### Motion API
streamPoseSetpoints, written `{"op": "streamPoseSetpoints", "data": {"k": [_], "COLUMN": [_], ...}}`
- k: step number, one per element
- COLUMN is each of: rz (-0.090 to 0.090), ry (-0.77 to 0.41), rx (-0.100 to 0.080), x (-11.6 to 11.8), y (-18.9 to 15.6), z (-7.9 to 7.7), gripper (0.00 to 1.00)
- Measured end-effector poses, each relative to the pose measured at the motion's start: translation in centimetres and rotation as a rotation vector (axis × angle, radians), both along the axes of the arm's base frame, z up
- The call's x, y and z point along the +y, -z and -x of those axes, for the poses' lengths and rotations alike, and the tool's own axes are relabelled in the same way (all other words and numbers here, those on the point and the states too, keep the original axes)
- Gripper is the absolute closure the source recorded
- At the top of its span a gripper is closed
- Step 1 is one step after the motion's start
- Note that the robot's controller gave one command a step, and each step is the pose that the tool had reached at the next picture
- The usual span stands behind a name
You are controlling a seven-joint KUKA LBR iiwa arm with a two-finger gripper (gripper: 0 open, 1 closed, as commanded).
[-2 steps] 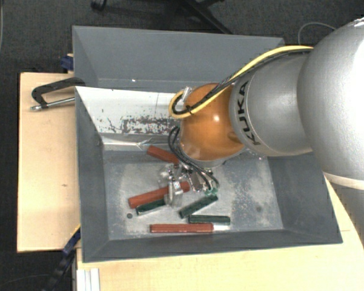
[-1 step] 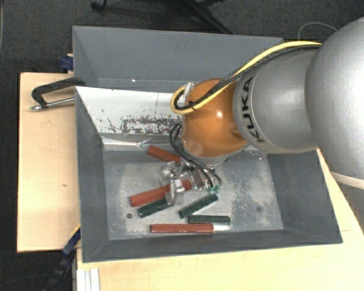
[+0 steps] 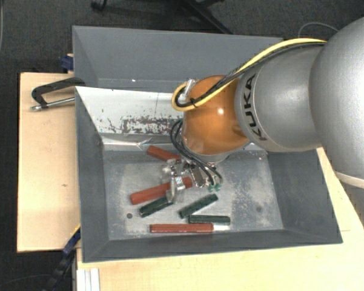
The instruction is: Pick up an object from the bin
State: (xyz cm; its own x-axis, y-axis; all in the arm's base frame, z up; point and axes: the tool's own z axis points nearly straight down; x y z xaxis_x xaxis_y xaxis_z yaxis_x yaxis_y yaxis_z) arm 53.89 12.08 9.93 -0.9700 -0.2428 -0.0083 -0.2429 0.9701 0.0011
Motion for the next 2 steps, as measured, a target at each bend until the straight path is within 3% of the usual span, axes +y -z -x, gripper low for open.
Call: {"op": "streamPoseSetpoints", "data": {"k": [2], "rz": [0.002], "ry": [0.001], "rx": [0.007], "x": [0.0], "y": [-2.2], "z": [0.1], "gripper": [1.00]}}
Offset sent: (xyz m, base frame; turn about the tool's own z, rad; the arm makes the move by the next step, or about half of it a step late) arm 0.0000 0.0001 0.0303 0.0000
